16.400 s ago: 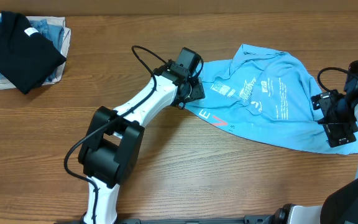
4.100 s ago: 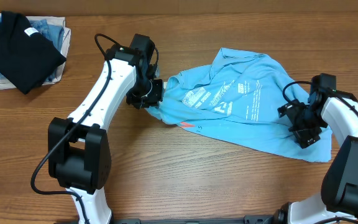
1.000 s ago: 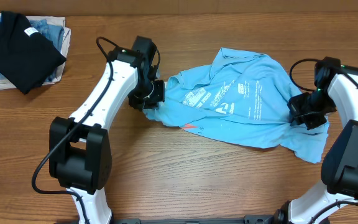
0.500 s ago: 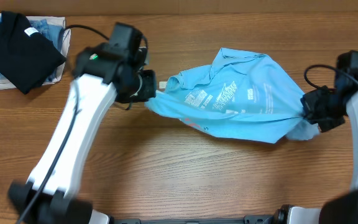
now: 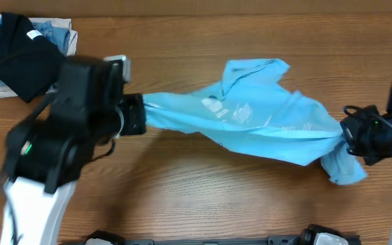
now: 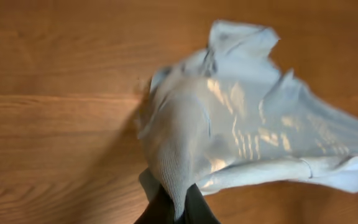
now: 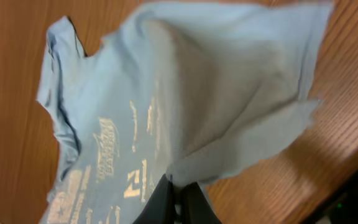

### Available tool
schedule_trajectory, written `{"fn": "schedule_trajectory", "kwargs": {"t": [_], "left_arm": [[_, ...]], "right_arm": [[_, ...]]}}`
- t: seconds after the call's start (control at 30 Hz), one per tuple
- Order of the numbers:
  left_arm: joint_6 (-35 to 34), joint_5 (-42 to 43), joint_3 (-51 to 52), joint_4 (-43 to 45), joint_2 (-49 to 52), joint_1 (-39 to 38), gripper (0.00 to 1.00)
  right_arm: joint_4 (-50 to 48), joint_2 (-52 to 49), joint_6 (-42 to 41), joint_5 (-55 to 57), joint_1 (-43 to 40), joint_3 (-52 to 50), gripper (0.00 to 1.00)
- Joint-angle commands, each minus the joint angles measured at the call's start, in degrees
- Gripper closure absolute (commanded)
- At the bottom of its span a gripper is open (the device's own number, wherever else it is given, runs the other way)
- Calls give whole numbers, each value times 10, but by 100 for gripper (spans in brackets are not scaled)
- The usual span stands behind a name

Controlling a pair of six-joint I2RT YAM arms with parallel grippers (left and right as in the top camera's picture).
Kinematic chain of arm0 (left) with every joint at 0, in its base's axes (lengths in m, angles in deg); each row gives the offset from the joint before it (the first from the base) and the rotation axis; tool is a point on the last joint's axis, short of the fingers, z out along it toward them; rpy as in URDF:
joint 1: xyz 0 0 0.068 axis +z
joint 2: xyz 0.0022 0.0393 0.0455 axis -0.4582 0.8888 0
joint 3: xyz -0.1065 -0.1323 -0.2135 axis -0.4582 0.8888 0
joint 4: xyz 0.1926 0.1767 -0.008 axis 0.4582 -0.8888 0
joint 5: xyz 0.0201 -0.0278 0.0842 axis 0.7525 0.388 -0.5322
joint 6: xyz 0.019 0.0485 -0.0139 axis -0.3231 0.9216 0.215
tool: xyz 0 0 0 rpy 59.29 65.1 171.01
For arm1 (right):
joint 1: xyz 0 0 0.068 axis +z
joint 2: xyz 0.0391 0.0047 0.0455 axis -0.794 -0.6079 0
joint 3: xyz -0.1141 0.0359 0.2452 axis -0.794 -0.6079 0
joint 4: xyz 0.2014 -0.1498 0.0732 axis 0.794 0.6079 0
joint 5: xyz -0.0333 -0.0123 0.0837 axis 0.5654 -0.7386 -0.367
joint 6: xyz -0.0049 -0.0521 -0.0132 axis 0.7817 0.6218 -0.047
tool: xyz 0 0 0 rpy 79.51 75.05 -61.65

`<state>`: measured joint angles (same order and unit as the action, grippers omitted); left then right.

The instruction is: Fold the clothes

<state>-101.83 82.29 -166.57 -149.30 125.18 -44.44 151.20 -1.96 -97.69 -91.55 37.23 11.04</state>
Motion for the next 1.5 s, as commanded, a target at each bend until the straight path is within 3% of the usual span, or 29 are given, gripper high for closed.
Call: {"fn": "schedule_trajectory", "kwargs": {"t": [0.0, 0.2, 0.47, 0.93, 1.13, 1.47], "left_arm": [[-28, -40, -15, 0, -65, -1, 96], [-40, -47, -35, -4, -144, -1, 96], [-42, -66, -118, -25, -181, -1, 96], [-59, -107, -137, -54, -155, -1, 96], [-59, -107, -137, -81, -118, -1, 96], [-63, -127, -136, -104, -4, -1, 96]], "right_arm": [[21, 29, 30, 10, 2, 68, 96], [107, 33, 59, 14, 2, 204, 96], [112, 61, 85, -2, 3, 280, 89], [93, 38, 85, -2, 3, 282, 83], [112, -5, 107, -43, 3, 270, 60], [110, -58, 195, -161, 8, 164, 61]]}}
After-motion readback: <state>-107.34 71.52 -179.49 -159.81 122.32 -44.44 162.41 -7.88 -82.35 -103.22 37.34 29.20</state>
